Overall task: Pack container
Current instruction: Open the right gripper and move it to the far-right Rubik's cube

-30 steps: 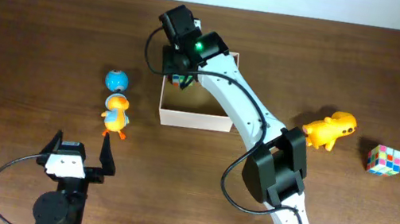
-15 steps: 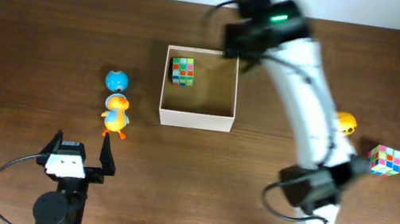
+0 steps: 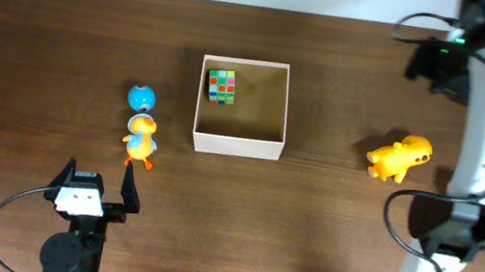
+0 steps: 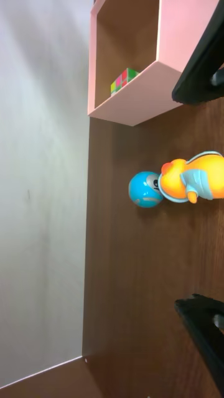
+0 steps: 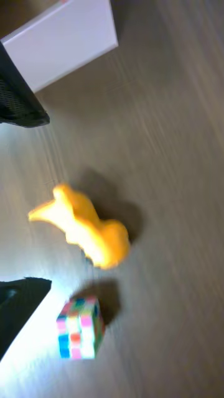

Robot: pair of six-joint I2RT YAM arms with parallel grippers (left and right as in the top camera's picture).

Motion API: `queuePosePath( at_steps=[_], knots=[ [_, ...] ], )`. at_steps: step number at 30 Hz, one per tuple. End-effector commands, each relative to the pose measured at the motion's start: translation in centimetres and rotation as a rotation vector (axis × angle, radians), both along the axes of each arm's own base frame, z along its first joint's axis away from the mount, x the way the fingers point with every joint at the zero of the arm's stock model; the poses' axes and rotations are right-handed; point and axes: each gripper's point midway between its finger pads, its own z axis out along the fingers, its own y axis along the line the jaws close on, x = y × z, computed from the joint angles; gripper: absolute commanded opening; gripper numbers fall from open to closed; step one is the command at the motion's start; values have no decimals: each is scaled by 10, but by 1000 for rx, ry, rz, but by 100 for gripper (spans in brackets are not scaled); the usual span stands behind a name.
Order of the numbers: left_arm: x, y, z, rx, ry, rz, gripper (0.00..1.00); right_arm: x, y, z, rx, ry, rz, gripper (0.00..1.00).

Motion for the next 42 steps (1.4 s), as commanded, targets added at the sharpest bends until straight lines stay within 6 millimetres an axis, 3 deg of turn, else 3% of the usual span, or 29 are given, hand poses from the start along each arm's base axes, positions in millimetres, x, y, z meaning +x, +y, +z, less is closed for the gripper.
queuePosePath(
  at_steps=[1, 4, 8, 16, 20, 24, 31, 34, 36, 42],
  knots=[
    [0, 0, 0, 13, -4, -1, 99, -34, -32, 34, -38, -45, -43, 72],
    [0, 0, 0, 13, -4, -2, 99, -69, -61, 29, -40, 16, -131, 72],
    [0, 0, 0, 13, -4, -2, 99, -115, -88, 2, -20, 135, -237, 72],
    [0, 0, 0, 13, -4, -2, 99, -153, -111, -87, 49, 265, -348, 72],
    [0, 0, 0, 13, -4, -2, 99, -153, -113, -132, 112, 243, -368, 73],
    [0, 0, 0, 13, -4, -2, 99, -145, -117, -155, 109, 196, -323, 77],
    [0, 0, 0, 13, -4, -2, 99, -114, -127, -153, 60, 79, -177, 79],
    [0, 0, 0, 13, -4, -2, 99, -104, -137, -150, 10, 37, -121, 90],
    [0, 0, 0, 13, -4, -2, 99, -100, -148, -148, -47, 27, -131, 98],
    [0, 0, 0, 13, -4, -1, 99, -95, -167, -147, -135, 19, -155, 99]
  ],
)
